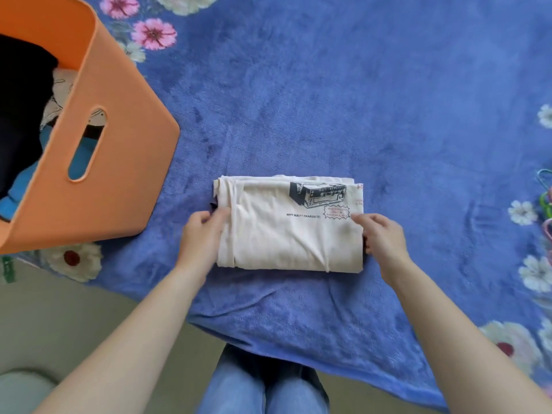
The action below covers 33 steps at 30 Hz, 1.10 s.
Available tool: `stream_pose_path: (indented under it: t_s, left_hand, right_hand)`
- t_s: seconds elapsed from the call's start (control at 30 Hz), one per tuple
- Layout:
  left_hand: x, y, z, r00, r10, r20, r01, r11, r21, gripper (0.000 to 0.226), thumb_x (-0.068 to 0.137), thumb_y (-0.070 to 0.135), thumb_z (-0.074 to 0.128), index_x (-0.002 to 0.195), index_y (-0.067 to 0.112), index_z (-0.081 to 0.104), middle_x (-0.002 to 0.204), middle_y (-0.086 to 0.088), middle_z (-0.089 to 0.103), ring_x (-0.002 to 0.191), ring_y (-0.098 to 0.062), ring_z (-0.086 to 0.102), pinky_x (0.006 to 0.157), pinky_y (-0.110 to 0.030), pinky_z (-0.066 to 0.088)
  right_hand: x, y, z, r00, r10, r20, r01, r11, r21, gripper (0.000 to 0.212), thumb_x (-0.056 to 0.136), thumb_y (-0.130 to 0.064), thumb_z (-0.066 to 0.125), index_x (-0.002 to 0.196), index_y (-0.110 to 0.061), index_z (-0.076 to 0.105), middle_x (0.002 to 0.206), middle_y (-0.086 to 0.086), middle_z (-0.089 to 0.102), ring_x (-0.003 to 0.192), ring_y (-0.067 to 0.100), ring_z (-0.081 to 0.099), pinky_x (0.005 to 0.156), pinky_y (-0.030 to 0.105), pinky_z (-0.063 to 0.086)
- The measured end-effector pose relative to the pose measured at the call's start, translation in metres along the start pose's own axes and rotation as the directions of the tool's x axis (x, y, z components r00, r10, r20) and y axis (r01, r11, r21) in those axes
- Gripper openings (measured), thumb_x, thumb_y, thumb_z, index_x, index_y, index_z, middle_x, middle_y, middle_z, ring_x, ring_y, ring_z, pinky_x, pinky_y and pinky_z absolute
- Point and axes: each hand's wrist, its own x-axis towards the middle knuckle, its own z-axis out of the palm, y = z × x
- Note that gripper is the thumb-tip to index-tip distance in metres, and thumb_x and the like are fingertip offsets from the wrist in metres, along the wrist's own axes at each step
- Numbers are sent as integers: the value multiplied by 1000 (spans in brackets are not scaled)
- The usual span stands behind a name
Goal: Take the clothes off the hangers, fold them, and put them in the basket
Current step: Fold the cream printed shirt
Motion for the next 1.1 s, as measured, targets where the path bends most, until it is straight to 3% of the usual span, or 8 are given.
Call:
stream_pose_path:
  t_s: [0.13,0.23,0.33,0.53,0.7,0.8,0.93,1.1]
  left_hand:
    - [-6,-29,22,974,189,-127,-158,961,225,32,89,46,60,100,18,48,103,-2,60,98,-27,55,89,-47,45]
    - [-10,-25,31,886,395,-241,-350,913,210,20,101,32,47,93,14,44,82,3,57,79,-29,53,72,-40,39]
    - [-8,-15,30,821,490,-292,-457,871,179,18,104,28,40,92,15,43,72,9,51,65,-16,48,60,-31,24]
    - [27,-26,23,926,337,-170,-286,921,266,22,101,33,47,98,12,54,80,2,57,82,-28,55,65,-30,27]
    - [-8,-42,16,844,461,-274,-401,882,249,17,93,26,60,101,19,46,98,3,47,86,-15,45,77,-26,35]
    - [-35,-63,23,886,397,-240,-357,914,194,18,90,24,65,93,19,47,87,6,48,74,-13,47,70,-29,39]
    - [-49,-85,37,929,264,-258,-258,965,58,20,88,24,70,98,20,53,96,3,60,85,-12,59,76,-22,46]
    - [-44,-79,44,938,73,-339,-141,974,-178,17,90,21,69,102,20,58,98,9,67,94,-3,64,86,-20,48]
  right_hand:
    - [-1,8,14,953,-260,-157,233,957,-172,25,91,-33,63,71,-17,57,78,-1,53,65,7,46,62,24,36]
    - [0,8,26,907,-369,-203,337,925,-174,27,97,-31,56,77,-12,54,68,-6,51,59,5,42,57,23,34]
    - [5,5,28,864,-421,-275,388,906,-170,24,100,-35,50,84,-16,50,67,-1,54,61,13,46,59,29,36]
    - [20,1,23,937,-282,-206,240,948,-208,35,98,-46,49,86,-14,55,79,-4,60,70,12,53,61,27,38]
    - [-2,21,7,958,-233,-168,205,964,-167,36,97,-39,54,81,-7,55,64,-5,49,59,13,42,57,29,34]
    - [-19,40,3,976,-190,-104,179,979,-102,40,90,-32,61,72,1,49,61,-3,40,59,14,35,59,32,31]
    - [-30,53,4,989,-115,-95,123,989,86,30,67,-22,53,70,8,50,64,5,44,61,11,38,58,28,35]
    - [-33,60,3,995,-59,-80,71,984,165,10,64,-15,57,65,-6,61,61,3,51,62,14,45,58,25,38]
